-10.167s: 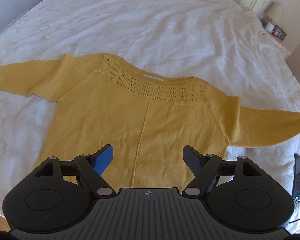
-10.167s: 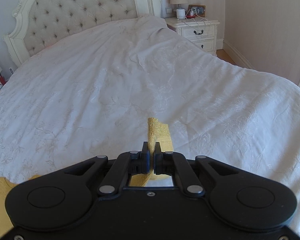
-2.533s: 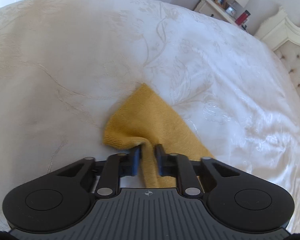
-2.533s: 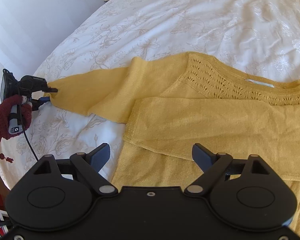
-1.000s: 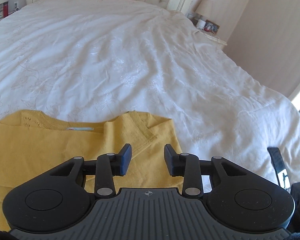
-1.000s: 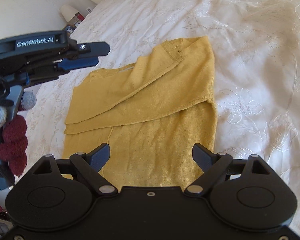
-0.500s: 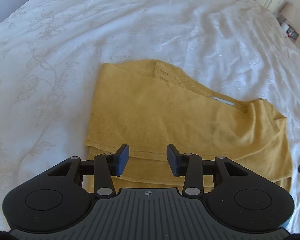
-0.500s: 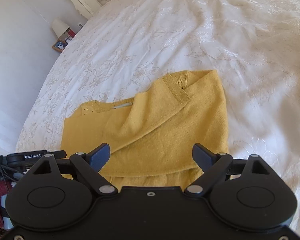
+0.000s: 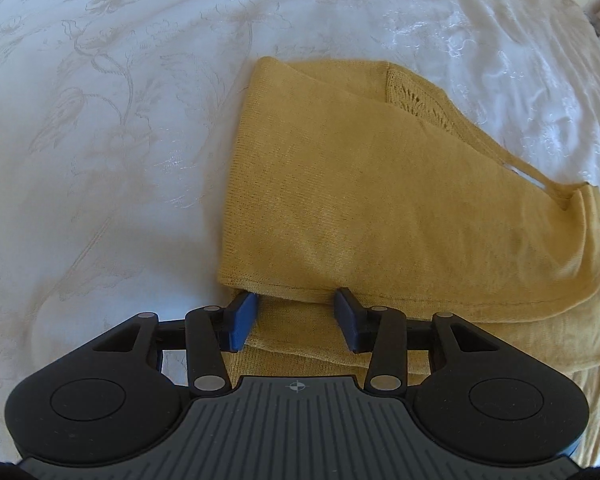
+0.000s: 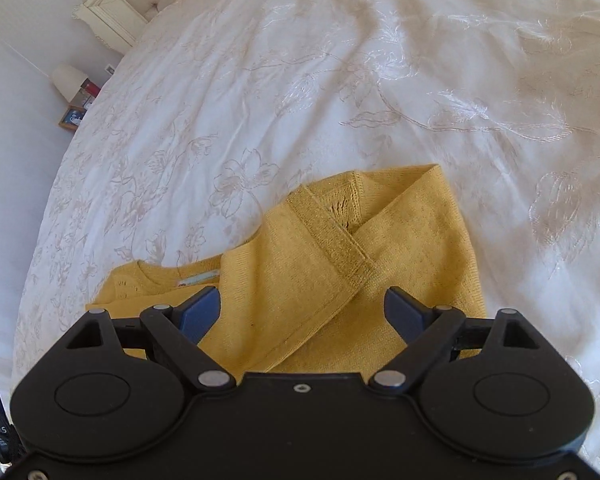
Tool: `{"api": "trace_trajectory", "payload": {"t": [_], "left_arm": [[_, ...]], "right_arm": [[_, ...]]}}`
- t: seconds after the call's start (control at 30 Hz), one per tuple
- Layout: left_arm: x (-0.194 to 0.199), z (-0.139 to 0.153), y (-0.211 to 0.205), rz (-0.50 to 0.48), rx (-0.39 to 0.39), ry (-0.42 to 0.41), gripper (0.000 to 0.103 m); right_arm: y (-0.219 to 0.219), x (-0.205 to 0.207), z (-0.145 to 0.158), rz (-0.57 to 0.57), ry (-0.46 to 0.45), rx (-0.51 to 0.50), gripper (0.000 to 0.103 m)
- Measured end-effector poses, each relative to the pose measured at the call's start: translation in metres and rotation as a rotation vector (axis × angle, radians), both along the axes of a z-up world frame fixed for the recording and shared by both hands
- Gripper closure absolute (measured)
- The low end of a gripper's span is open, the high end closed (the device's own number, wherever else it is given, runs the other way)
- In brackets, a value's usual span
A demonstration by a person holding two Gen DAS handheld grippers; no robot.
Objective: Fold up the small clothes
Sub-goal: 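Lay the held sleeve across the sweater body and open the left gripper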
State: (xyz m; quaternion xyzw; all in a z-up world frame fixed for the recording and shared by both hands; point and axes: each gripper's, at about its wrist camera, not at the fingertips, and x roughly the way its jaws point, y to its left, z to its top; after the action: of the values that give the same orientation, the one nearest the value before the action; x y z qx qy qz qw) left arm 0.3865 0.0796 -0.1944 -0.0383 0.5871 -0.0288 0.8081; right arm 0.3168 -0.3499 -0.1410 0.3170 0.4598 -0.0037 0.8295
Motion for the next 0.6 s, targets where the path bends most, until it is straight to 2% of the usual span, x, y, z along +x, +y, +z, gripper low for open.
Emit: {"api": "trace_trajectory", "payload": {"t": [0.1,0.3,0.37,0.4,0.43,0.47,0.6], "left_arm": [[0.000,0.000,0.002,0.001,-0.006,0.000,0.060],[0.000,-0.001,0.001,0.001,-0.006,0.001,0.060],[0.000,-0.001,0.000,0.001,-0.002,0.003,0.059],[0.000,-0.001,-0.001,0.001,-0.001,0.003,0.059],[0.001,-0.001,-0.002,0.000,0.000,0.004,0.059],[0.001,-0.001,-0.002,-0.001,0.000,0.005,0.059],[0.002,0.000,-0.002,-0.007,-0.004,0.009,0.059]], "right_arm": [[-0.003,0.006,-0.008,-0.010,0.018,0.013,0.015],[-0.008,0.012,-0.015,-0.022,0.037,0.022,0.025],[-0.008,0.014,-0.015,-0.025,0.038,0.016,0.037],[-0.008,0.014,-0.015,-0.025,0.039,0.012,0.050],[-0.008,0.014,-0.013,-0.023,0.033,0.008,0.075],[-0.008,0.014,-0.010,-0.016,0.025,0.003,0.090],[-0.004,-0.002,0.023,0.017,-0.056,-0.030,0.091]]}}
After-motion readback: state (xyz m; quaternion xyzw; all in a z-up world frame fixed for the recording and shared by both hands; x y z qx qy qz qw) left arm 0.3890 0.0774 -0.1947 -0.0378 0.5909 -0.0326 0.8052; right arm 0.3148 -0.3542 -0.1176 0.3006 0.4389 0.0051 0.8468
